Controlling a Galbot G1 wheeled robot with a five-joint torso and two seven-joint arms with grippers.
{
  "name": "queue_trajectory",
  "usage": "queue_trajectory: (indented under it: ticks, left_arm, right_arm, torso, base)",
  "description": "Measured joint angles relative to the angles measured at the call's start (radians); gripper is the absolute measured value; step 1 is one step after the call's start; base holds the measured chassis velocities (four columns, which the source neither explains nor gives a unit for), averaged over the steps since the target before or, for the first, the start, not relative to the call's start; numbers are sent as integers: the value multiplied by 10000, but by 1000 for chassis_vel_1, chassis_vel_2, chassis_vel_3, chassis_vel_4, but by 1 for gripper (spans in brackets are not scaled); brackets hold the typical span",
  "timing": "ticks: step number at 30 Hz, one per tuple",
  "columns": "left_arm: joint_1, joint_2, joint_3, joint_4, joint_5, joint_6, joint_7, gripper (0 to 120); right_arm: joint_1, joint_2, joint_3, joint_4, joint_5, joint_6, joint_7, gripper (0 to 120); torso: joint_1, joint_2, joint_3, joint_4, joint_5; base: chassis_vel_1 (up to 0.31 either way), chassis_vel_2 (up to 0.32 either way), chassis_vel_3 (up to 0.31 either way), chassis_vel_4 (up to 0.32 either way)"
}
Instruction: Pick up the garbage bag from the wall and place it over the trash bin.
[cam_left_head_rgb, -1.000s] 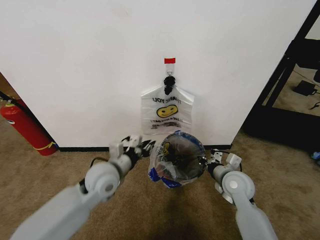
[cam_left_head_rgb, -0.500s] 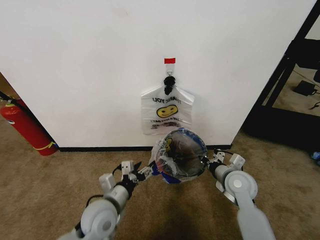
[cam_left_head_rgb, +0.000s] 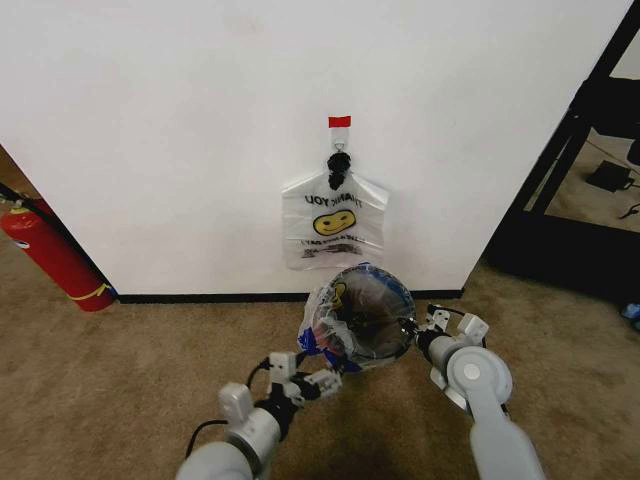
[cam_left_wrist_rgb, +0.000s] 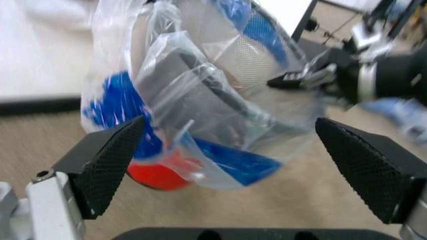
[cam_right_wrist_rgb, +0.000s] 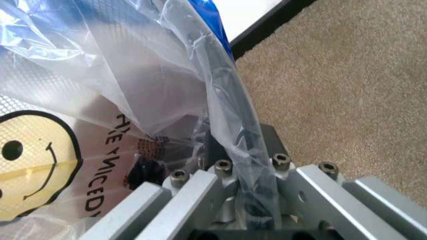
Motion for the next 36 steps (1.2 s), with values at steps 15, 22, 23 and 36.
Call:
queue_trajectory:
  ticks: [15, 22, 23, 36]
  left_arm:
    - [-274, -40, 228, 767, 710, -93, -290, 89]
    - [-331, -161, 268, 867, 733, -103, -406, 70]
    - [-365, -176, 274, 888, 734, -116, -413, 65]
    - [-293, -206, 380, 1013, 756, -120, -369, 20]
  right_arm:
    - [60, -24, -70, -61, -76, -50, -102, 0]
    - [88, -23, -137, -76, -84, -60, -99, 0]
    - [79, -15, -144, -77, -92, -61, -100, 0]
    - [45, -32, -151, 31, -107, -61, -111, 0]
  torso:
    - [1, 0, 0, 2, 0]
    - [0, 0, 0, 1, 0]
    - [1, 0, 0, 1, 0]
    - [0, 0, 0, 1, 0]
  base:
    - [0, 0, 0, 0]
    - [0, 0, 0, 0]
    - [0, 0, 0, 0]
    - [0, 0, 0, 0]
